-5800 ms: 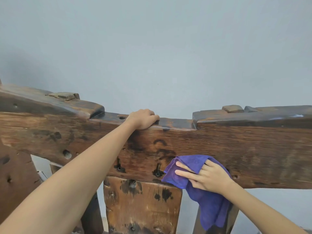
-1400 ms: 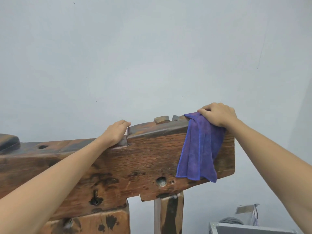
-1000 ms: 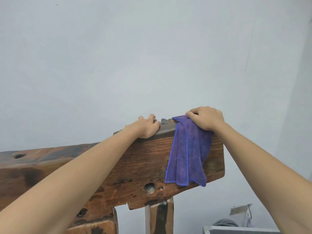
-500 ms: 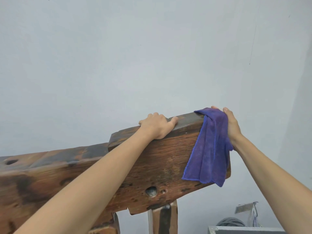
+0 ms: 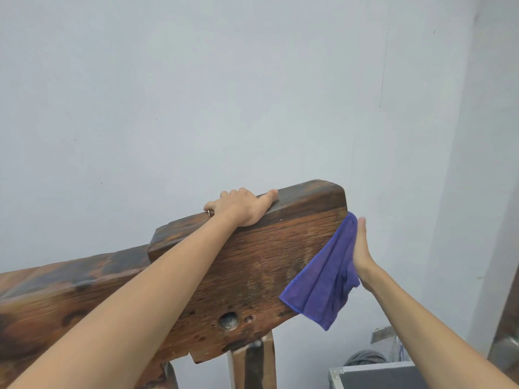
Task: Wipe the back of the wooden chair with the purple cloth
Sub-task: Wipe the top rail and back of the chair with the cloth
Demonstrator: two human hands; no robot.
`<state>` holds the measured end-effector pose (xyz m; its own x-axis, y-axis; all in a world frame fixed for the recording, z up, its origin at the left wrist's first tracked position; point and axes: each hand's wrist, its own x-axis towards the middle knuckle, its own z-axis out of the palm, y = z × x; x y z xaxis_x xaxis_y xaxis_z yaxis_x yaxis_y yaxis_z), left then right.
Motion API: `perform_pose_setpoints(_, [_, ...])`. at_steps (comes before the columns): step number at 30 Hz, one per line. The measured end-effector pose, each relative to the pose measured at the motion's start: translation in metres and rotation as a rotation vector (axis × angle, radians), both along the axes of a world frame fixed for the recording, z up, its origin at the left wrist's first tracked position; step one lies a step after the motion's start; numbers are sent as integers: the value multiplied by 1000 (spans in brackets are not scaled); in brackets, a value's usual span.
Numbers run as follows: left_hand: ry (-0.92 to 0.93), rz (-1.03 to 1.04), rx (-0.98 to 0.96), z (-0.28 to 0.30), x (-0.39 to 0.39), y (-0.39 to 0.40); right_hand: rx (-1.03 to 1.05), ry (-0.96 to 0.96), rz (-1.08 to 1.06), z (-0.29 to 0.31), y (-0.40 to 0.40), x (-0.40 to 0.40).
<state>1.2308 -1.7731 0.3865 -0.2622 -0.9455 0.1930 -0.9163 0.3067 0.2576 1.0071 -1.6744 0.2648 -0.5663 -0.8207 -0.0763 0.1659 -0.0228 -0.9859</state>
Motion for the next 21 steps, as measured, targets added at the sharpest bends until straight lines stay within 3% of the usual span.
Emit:
perform_pose_setpoints(3, [10, 6, -3, 1, 0, 0, -23, -74, -75, -14, 11, 3])
perform_pose_setpoints(7, [17, 7, -3, 2, 0, 4, 98, 10, -195, -22, 10, 14])
perform_pose_setpoints(14, [30, 3, -16, 2, 1, 4, 42, 252, -344, -9, 15, 30])
perform_pose_setpoints(19, [32, -4, -7, 1, 1, 2, -141, 353, -292, 39, 13, 33])
perform_pose_setpoints(21, [37, -17, -9, 1, 2, 3, -240, 494, -268, 57, 6, 46])
